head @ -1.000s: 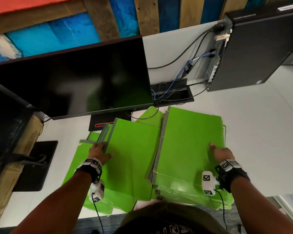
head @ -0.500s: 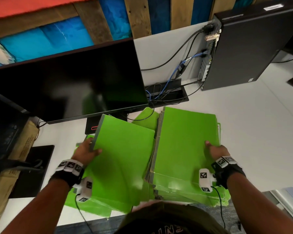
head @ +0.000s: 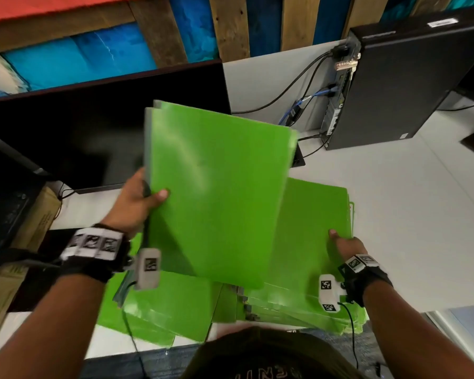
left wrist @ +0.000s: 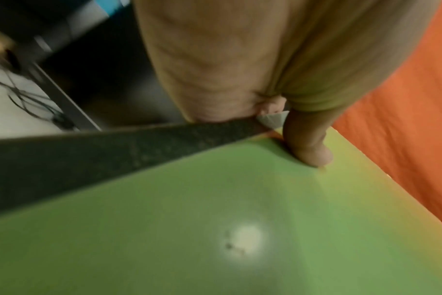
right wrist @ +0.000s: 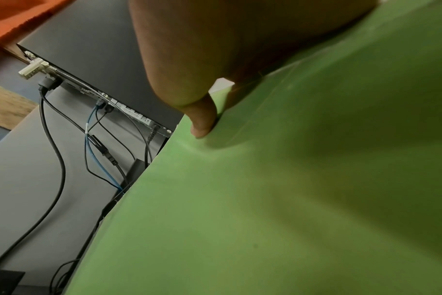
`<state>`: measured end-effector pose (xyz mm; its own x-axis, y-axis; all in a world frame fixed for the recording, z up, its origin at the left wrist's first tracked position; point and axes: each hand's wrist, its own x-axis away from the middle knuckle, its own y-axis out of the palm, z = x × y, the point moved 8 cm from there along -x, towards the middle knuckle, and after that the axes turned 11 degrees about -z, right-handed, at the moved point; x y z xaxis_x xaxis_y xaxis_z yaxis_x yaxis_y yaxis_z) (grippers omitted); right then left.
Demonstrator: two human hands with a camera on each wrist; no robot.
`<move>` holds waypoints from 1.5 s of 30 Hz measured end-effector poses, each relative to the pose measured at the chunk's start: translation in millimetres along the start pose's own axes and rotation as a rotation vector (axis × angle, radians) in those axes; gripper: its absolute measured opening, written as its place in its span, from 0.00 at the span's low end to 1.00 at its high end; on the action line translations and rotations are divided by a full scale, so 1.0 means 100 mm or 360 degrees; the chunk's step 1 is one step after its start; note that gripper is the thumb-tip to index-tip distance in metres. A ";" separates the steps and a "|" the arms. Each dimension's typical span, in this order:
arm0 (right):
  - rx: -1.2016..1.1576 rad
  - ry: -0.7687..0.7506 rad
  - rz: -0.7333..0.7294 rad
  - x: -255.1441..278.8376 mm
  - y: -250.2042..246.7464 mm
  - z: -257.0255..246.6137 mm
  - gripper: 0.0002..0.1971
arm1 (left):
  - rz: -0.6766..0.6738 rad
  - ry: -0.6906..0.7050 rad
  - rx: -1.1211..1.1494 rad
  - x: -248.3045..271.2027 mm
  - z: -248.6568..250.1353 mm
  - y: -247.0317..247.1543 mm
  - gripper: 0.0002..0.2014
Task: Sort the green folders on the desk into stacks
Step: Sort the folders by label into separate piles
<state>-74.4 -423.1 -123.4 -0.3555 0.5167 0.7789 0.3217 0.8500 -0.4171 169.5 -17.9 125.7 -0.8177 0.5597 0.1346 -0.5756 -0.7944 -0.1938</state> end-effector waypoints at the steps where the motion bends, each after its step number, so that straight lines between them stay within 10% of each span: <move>1: -0.0002 -0.0012 -0.0009 0.00 0.00 0.00 0.42 | -0.0044 0.0020 0.0008 -0.09 -0.01 0.23 0.25; 18: -0.0054 -0.0088 -0.0057 0.07 -0.03 0.04 0.36 | -0.0189 -0.0799 -0.0908 -0.73 -1.39 1.84 0.36; 23: -0.0101 -0.0099 -0.0062 0.09 0.00 0.05 0.46 | -0.0385 -0.0663 -0.0917 -0.63 -1.41 1.73 0.33; 29: -0.0075 -0.0138 -0.0038 0.08 0.01 0.06 0.47 | -0.0001 -0.0762 -0.0501 -0.24 -1.72 0.74 0.27; 36: -0.0022 -0.0128 -0.0026 0.16 0.02 0.01 0.47 | -0.0538 -0.0602 -0.0525 -0.31 -1.52 1.69 0.31; 45: -0.0067 -0.0142 0.0040 0.14 0.00 0.03 0.45 | -0.0473 -0.0603 -0.0580 -0.28 -1.46 1.49 0.30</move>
<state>-82.0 -415.0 -114.0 -0.4229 0.5464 0.7229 0.3674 0.8326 -0.4144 107.3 -117.4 -48.9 -0.6040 0.5692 0.5578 -0.7968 -0.4472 -0.4064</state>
